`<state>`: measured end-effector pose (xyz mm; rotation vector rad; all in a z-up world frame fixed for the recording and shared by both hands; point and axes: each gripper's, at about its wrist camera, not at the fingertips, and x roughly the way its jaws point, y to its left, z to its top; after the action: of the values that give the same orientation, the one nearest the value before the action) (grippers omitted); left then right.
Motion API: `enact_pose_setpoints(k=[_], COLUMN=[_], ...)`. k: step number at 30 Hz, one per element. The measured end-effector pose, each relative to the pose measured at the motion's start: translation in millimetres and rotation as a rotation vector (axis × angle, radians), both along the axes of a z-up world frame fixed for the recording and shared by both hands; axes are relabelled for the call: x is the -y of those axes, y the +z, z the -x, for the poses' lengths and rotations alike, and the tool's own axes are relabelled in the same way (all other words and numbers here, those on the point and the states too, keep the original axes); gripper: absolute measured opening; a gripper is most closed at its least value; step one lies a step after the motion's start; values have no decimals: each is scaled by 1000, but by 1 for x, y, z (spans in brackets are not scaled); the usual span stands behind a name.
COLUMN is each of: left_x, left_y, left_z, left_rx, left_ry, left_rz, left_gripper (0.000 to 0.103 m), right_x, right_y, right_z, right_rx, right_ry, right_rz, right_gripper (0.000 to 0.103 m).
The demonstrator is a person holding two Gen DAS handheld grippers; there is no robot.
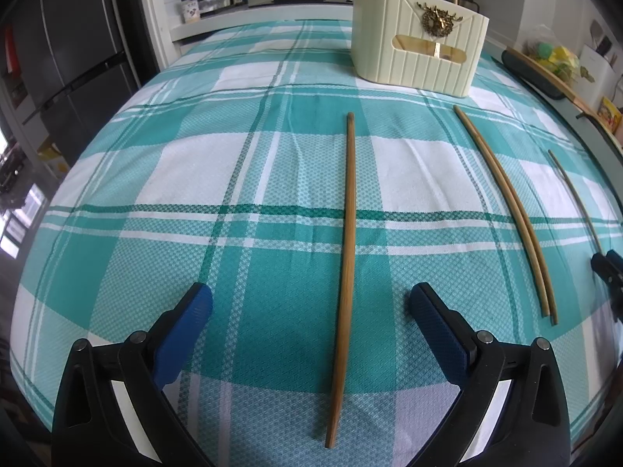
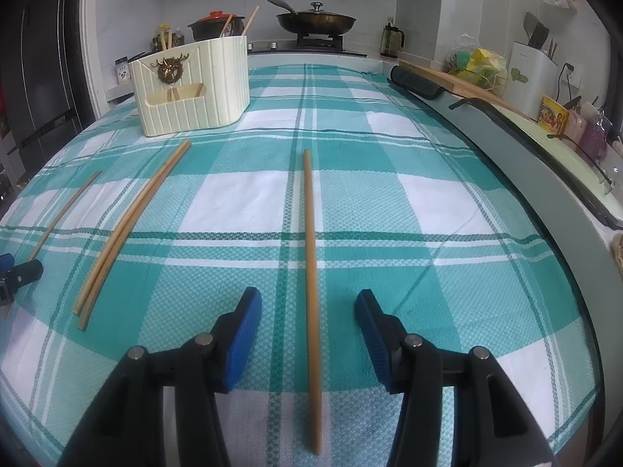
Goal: Organize utensils
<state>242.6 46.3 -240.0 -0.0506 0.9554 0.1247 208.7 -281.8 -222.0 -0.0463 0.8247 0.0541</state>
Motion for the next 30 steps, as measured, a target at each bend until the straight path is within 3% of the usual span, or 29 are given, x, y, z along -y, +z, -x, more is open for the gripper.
enact_pose_setpoints(k=[16, 23, 30], left_x=[1, -15, -29], left_y=[0, 24, 28], left_z=[0, 3, -44], left_rx=[-4, -2, -68], left_ry=[-14, -130, -189], left_rz=[12, 65, 130], left_gripper=[102, 101, 101], right_x=[3, 28, 37], right_y=[1, 15, 27], right_z=[0, -8, -35], right_rx=[-1, -87, -170], right_ry=[0, 54, 153], right_rz=[-16, -126, -125], right_gripper=[53, 53, 53])
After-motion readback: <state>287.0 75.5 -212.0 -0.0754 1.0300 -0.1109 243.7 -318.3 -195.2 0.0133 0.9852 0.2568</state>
